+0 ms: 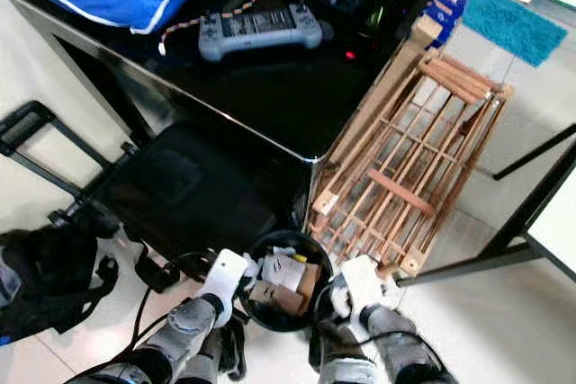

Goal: Picking trash to rubbish bin

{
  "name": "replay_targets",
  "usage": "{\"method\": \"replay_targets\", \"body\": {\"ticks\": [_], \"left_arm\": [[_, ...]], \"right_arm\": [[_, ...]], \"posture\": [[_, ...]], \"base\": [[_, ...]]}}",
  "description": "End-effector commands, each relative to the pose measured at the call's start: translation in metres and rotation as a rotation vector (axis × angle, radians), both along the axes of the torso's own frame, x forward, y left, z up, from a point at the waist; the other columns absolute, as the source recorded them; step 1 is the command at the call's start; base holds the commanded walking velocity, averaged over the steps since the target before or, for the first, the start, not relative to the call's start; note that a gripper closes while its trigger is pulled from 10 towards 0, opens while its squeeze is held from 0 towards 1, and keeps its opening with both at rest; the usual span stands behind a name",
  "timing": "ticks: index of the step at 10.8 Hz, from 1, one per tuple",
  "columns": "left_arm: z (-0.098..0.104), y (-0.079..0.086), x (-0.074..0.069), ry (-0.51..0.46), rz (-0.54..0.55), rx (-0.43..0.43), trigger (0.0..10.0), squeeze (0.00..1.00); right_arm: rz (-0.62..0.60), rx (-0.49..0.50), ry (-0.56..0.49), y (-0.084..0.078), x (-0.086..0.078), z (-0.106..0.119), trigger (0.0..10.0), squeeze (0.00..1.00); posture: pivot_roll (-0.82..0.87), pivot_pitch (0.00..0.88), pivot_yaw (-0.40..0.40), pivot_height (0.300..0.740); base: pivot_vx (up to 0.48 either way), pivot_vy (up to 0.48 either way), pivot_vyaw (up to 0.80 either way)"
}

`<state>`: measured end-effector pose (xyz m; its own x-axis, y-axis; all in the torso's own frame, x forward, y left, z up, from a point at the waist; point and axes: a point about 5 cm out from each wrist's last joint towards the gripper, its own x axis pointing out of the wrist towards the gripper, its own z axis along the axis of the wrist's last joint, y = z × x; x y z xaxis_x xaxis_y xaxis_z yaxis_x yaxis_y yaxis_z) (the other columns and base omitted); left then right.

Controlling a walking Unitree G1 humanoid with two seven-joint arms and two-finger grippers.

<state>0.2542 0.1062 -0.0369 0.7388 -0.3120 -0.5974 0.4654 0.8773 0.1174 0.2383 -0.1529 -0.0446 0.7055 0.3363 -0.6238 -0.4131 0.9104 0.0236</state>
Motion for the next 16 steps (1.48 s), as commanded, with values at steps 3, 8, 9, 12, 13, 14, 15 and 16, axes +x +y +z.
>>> {"method": "replay_targets", "body": {"ticks": [3,8,9,12,13,14,15,16], "left_arm": [[-0.0121,-0.0015,-0.0150,0.065,-0.057,0.051,10.0,0.00],[-0.0129,0.0008,-0.0155,0.058,-0.049,0.078,10.0,1.00],[-0.0127,0.0018,-0.0151,0.057,-0.045,0.080,10.0,1.00],[-0.0115,0.0036,-0.0134,0.050,-0.042,0.079,10.0,1.00],[-0.0111,0.0030,-0.0131,0.046,-0.051,0.079,10.0,1.00],[-0.0105,0.0028,-0.0124,0.041,-0.046,0.075,10.0,1.00],[-0.0099,0.0030,-0.0116,0.034,-0.050,0.083,10.0,1.00],[-0.0093,0.0033,-0.0107,0.028,-0.046,0.087,10.0,1.00]], "right_arm": [[0.047,0.035,0.037,0.0022,-0.0132,-0.0054,10.0,0.00],[0.049,0.045,0.036,0.0023,-0.0142,-0.0036,10.0,0.00],[0.049,0.044,0.037,0.0026,-0.0140,-0.0034,10.0,0.00],[0.041,0.040,0.039,0.0032,-0.0140,-0.0031,10.0,0.00],[0.038,0.041,0.039,0.0035,-0.0141,-0.0031,10.0,0.00],[0.037,0.041,0.039,0.0037,-0.0145,-0.0033,10.0,0.00],[0.033,0.043,0.038,0.0042,-0.0143,-0.0032,10.0,0.00],[0.030,0.041,0.037,0.0043,-0.0143,-0.0034,10.0,0.00]], "posture": [[-0.08,0.388,-0.017,0.740],[-0.08,0.402,-0.021,0.740],[-0.08,0.402,-0.020,0.740],[-0.08,0.403,-0.016,0.740],[-0.08,0.404,-0.016,0.740],[-0.08,0.403,-0.014,0.740],[-0.08,0.402,-0.013,0.740],[-0.08,0.403,-0.011,0.740]], "base": [[0.000,0.000,0.00],[0.000,0.000,0.00],[0.000,0.000,0.00],[0.000,0.000,0.00],[0.000,0.000,0.00],[0.000,0.000,0.00],[0.000,0.000,0.00],[0.000,0.000,0.00]]}}
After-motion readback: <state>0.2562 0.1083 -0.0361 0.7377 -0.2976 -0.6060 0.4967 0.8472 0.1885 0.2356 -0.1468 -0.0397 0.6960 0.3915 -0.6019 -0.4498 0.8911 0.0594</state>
